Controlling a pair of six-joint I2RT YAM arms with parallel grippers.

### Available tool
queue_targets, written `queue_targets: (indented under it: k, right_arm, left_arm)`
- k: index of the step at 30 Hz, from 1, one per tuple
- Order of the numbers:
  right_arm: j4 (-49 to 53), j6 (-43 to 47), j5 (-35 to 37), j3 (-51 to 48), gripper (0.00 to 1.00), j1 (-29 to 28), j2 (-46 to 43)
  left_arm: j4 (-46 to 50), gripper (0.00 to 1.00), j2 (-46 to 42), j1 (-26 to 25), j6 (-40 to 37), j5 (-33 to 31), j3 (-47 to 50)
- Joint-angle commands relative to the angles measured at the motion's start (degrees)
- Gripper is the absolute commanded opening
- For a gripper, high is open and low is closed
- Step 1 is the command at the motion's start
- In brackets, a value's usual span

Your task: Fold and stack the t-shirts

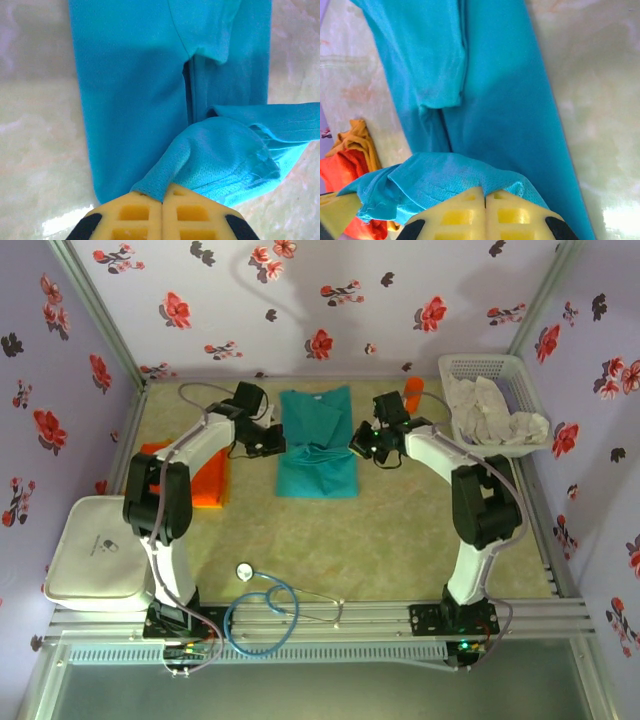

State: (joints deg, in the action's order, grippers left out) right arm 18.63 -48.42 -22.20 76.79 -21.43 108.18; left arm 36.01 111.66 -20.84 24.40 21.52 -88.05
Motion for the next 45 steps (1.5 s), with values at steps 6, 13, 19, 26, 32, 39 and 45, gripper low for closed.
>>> queue_targets:
  k: [6,13,19,26,32,39,45]
  right_arm:
    - [-4.2,0.7,-2.1,4.2,0.0,1.5,5.9]
    - [-9.3,0.0,-6.6,8.0,0.42,4.0,10.8]
    - [-10.0,0.0,-7.8,8.6,0.68,4.4,10.0]
    - [-9.8,1.9,-5.6,-3.1,0.72,4.2,1.0]
    - [-9.7,3.7,-2.6,-16.3,0.71,2.7,-8.4]
    - [-7.5,6.4,1.0,-23.1,0.66,-0.9,-13.3]
    - [-5.2,4.6,4.4,-19.3,0.63,-5.3,-15.2]
  left_arm:
    - [-4.4,0.06,7.0,1.6,-1.7,3.1,-3.9]
    - [-2.2,0.41,12.7,3.6,-1.9,4.3,-12.2]
    - [2.7,0.48,13.0,4.6,-2.9,4.6,-19.0]
    - [2.1,0.5,4.2,5.0,-2.5,2.4,-7.4]
    - [-4.9,0.5,-6.9,4.1,0.5,2.4,12.8]
    - [-13.2,0.5,-15.1,2.8,5.2,3.6,28.1]
    - [-14.1,0.49,-15.2,-0.2,7.4,5.1,24.9]
